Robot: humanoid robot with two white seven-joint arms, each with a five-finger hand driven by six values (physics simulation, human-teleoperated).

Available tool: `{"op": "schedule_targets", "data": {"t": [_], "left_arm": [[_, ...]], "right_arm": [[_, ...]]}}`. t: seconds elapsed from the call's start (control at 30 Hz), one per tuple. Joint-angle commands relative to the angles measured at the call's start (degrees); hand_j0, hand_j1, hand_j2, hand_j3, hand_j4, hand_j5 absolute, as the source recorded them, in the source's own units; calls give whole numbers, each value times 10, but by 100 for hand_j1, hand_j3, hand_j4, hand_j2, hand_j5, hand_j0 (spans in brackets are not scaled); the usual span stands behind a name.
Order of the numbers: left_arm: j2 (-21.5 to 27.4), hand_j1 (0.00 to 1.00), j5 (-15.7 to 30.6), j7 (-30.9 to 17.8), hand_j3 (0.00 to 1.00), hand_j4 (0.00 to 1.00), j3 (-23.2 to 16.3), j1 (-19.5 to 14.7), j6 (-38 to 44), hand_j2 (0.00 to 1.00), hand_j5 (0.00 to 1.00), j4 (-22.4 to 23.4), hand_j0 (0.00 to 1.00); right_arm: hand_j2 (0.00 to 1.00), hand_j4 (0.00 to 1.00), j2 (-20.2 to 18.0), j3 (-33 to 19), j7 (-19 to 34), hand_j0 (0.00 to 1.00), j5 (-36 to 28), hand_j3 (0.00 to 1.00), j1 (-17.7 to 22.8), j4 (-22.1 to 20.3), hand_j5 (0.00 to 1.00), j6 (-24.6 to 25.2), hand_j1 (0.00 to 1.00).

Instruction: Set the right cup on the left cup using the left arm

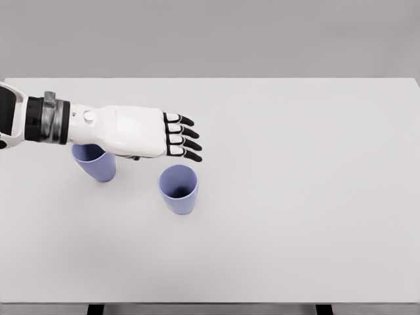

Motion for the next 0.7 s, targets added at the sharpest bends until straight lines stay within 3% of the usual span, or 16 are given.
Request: {"op": "schedule_targets", "data": {"t": [0.0,0.67], "left_arm": [[-1,100,-9,-14,100,100,1,-1,1,100,100,0,100],[-27,99,-63,-13,99,99,-36,5,1,99,99,-3,99]], "right_arm": [[100,100,0,0,0,100,0,100,-1,0,100,0,100],[100,100,0,0,0,100,0,100,-1,0,100,0,100]]}}
